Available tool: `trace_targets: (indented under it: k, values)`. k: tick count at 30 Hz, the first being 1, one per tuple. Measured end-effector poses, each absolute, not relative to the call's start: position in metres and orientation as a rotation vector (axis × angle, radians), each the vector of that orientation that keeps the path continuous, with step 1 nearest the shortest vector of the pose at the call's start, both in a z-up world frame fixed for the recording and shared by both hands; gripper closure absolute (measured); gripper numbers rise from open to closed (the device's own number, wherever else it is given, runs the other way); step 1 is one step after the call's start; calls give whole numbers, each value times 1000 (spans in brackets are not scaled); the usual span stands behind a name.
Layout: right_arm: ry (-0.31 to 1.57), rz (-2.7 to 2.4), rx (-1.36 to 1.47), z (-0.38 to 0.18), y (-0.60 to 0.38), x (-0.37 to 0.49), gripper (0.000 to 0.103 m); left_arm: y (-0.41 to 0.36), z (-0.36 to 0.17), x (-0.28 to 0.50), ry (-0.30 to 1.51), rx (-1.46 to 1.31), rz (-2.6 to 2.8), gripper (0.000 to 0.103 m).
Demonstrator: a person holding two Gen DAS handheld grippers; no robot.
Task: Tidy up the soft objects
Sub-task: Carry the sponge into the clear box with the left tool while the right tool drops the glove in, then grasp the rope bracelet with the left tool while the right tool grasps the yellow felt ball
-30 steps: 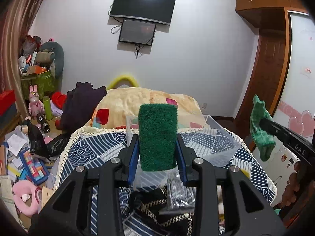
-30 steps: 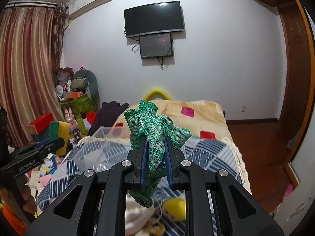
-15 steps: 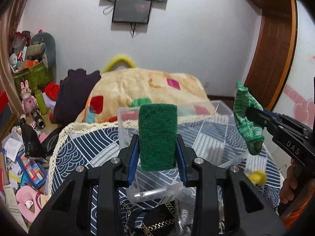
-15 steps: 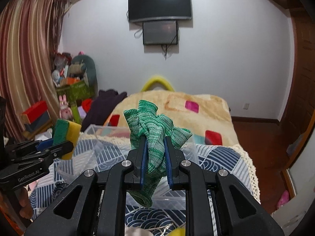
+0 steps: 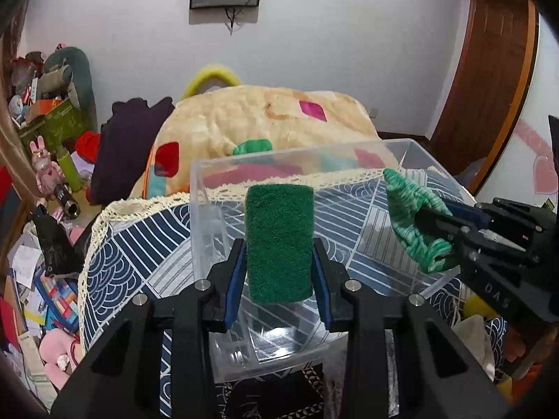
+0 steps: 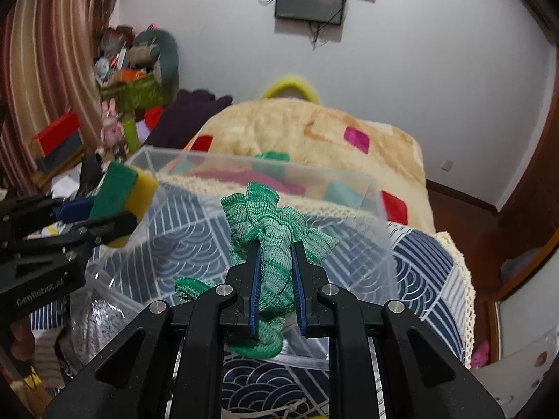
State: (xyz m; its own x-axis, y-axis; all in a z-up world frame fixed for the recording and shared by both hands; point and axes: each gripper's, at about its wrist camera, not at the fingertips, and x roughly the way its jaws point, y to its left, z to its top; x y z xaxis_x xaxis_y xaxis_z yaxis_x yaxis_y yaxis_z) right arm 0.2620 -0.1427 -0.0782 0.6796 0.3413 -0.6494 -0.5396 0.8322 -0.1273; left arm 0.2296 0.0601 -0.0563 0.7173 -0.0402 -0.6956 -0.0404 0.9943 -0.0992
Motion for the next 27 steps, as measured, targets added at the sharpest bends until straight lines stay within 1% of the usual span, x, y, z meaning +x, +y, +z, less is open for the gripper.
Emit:
trace_targets:
  k: [2, 4, 8, 12, 14, 15, 16, 18, 22, 23, 25, 27]
  values:
    - [673, 512, -331, -81, -139, 264, 88, 61, -58, 231, 785, -117, -10, 68]
    - [687, 518, -329, -83, -141, 266, 88, 60, -57, 230, 787, -114, -17, 64]
    - [702, 527, -309, -82, -145, 267, 87, 60, -53, 226, 774, -120, -29, 48]
    - [704, 539, -285, -78, -148, 264, 83, 59, -46, 220, 756, -117, -33, 47]
    - [693, 544, -284, -74, -150, 261, 80, 59, -41, 216, 744, -110, -33, 47]
    - [684, 544, -284, -72, -150, 259, 76, 59, -38, 213, 736, -108, -34, 47]
    - [674, 543, -285, -70, -151, 257, 70, 58, -35, 211, 728, -108, -36, 46]
    - [648, 539, -281, -64, -152, 253, 63, 59, -28, 203, 704, -110, -36, 42]
    - [605, 547, -266, -51, -156, 245, 62, 60, -14, 187, 657, -97, -27, 33]
    - [592, 549, -258, -47, -158, 242, 60, 61, -11, 182, 646, -96, -27, 29]
    - [564, 550, -247, -41, -161, 235, 54, 64, -6, 172, 625, -102, -26, 25]
    - [530, 551, -234, -34, -165, 227, 50, 66, -4, 164, 615, -99, -19, 24]
